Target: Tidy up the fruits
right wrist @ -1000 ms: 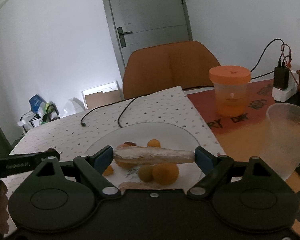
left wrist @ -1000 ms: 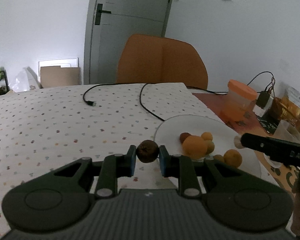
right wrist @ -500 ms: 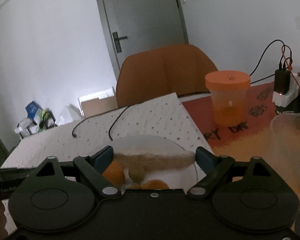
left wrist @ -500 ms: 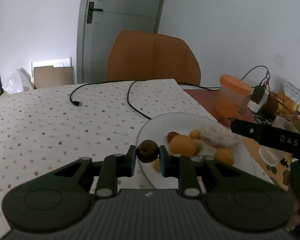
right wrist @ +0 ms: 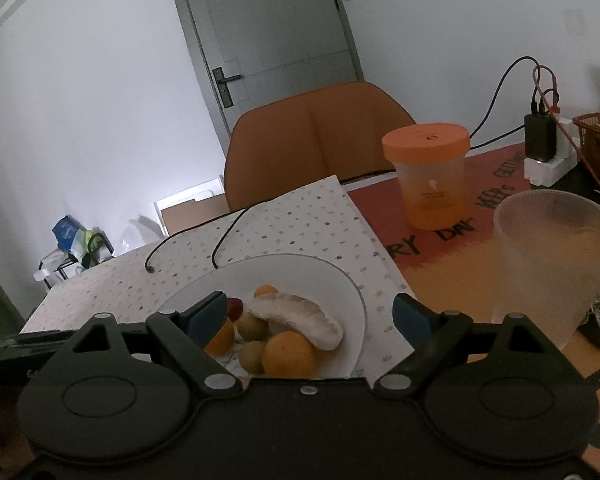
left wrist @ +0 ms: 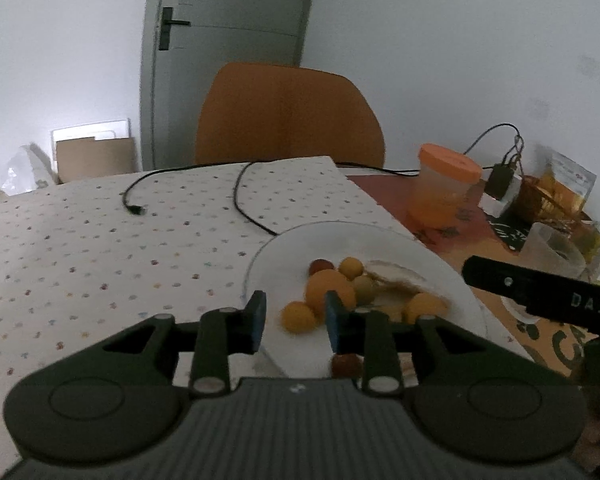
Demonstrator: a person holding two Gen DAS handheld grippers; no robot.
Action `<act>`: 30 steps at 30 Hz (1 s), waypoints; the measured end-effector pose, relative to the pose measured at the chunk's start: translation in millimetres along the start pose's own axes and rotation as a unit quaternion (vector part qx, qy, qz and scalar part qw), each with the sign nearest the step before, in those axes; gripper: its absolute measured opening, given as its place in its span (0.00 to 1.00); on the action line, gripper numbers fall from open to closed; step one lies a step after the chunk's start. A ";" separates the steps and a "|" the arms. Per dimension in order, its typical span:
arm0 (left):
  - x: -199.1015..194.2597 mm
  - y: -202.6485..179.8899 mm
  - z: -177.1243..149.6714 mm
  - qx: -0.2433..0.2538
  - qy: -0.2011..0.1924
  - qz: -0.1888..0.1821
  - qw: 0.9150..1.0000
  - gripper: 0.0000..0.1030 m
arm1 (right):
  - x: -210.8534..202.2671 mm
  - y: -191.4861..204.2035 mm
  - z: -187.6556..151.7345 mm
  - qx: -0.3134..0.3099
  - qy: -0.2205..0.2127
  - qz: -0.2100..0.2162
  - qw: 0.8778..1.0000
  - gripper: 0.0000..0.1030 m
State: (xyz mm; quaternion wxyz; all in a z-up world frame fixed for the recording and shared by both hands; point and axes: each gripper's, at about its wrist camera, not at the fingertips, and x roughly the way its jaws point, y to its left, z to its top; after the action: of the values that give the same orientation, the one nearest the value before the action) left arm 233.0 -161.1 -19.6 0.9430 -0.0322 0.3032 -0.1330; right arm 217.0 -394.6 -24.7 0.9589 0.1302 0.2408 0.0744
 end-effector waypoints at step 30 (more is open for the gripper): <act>-86.1 38.5 -29.7 -0.029 -0.031 0.065 0.997 0.85 | -39.0 47.2 -23.8 -0.036 0.027 0.045 0.998 1.00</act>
State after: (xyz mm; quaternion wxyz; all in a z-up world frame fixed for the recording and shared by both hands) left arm 157.5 -100.1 -0.7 0.9572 -0.0443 0.2793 -0.0619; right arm 167.8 -352.4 -14.2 0.9520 0.1039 0.2574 0.1292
